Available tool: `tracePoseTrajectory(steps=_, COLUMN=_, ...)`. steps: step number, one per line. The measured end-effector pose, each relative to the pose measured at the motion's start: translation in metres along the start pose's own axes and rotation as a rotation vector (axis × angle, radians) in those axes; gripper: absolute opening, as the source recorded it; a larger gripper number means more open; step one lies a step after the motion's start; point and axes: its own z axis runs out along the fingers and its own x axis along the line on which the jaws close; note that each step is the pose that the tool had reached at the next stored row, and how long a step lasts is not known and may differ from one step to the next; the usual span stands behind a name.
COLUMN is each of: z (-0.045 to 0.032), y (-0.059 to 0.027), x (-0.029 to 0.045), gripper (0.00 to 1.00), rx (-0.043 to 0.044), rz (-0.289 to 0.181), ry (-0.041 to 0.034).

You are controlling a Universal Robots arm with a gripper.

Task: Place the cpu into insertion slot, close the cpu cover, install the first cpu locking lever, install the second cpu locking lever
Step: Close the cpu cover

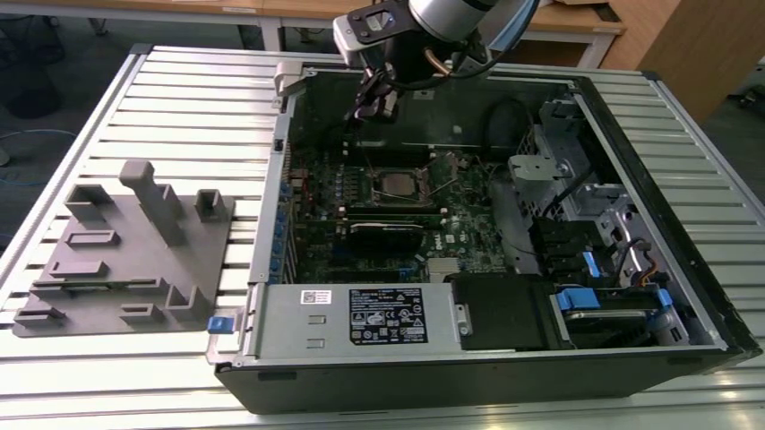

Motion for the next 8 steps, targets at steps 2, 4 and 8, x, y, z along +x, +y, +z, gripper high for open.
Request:
tracePoseTrajectory(steps=2, z=-0.0007, y=-0.0003, x=0.0001, gripper=0.11, rx=0.0000, rz=0.000, ry=0.0000)
tracePoseTrajectory(steps=4, z=-0.0014, y=-0.0007, x=0.0002, gripper=0.11, rx=0.0000, rz=0.000, ry=0.0000)
tracePoseTrajectory(steps=8, z=-0.0028, y=-0.0014, x=0.0003, gripper=0.11, rx=0.0000, rz=0.000, ry=0.0000)
